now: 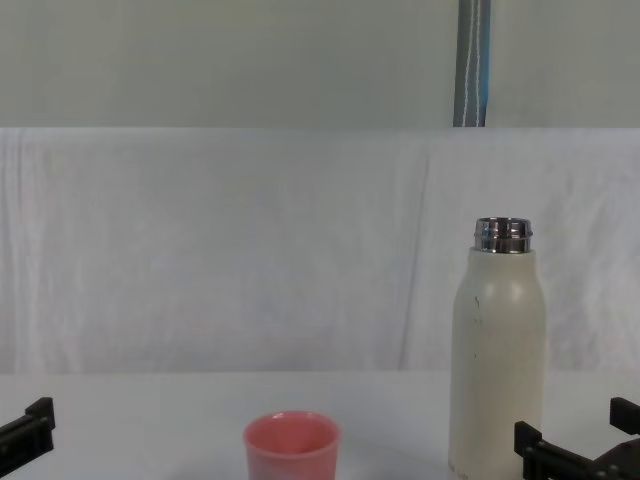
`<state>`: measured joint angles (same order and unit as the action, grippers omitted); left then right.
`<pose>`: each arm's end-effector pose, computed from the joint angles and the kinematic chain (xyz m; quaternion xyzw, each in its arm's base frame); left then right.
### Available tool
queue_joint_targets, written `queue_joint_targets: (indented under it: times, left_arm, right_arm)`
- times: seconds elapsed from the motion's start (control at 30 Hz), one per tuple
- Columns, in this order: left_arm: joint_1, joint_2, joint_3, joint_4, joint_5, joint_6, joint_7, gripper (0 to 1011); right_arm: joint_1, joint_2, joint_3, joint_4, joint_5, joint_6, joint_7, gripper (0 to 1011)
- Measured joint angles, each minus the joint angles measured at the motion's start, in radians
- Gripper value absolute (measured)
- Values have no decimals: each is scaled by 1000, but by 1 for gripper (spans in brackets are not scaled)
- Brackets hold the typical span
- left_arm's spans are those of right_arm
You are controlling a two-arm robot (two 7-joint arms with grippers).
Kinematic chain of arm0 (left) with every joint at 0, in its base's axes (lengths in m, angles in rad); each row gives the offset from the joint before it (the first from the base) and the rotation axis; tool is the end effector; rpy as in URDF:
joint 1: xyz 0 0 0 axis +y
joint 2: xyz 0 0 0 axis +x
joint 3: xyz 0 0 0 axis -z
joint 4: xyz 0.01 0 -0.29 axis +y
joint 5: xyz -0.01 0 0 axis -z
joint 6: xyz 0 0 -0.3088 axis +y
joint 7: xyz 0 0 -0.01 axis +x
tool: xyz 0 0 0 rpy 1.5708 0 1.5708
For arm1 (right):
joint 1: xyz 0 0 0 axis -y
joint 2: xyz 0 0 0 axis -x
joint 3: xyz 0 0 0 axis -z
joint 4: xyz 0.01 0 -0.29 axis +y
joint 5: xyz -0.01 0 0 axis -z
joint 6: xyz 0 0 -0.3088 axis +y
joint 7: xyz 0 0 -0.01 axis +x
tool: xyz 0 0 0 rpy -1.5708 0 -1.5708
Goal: Grasp the thermos with one hand and pour water into the cup lid.
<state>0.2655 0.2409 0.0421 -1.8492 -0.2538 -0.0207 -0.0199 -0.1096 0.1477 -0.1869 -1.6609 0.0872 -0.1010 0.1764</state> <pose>0.2530 0.0375 -0.2853 -0.0174 0.0065 0.6616 0.7496 0.2904 0.0205 -0.3099 0.0070 -0.0324 -0.5618 0.8266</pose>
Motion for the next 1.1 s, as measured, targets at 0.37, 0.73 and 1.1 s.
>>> queue_joint_targets:
  times: [0.37,0.73,1.1]
  left_arm:
    - [0,0,0,0,0,0,0,1001]
    - [0,0,0,0,0,0,0,1001]
    - [0,0,0,0,0,0,0,1001]
  right_arm:
    - [0,0,0,-1,0,0,0,1001]
    - [0,0,0,-1,0,0,0,1001]
    - [0,0,0,-1,0,-1,0,1001]
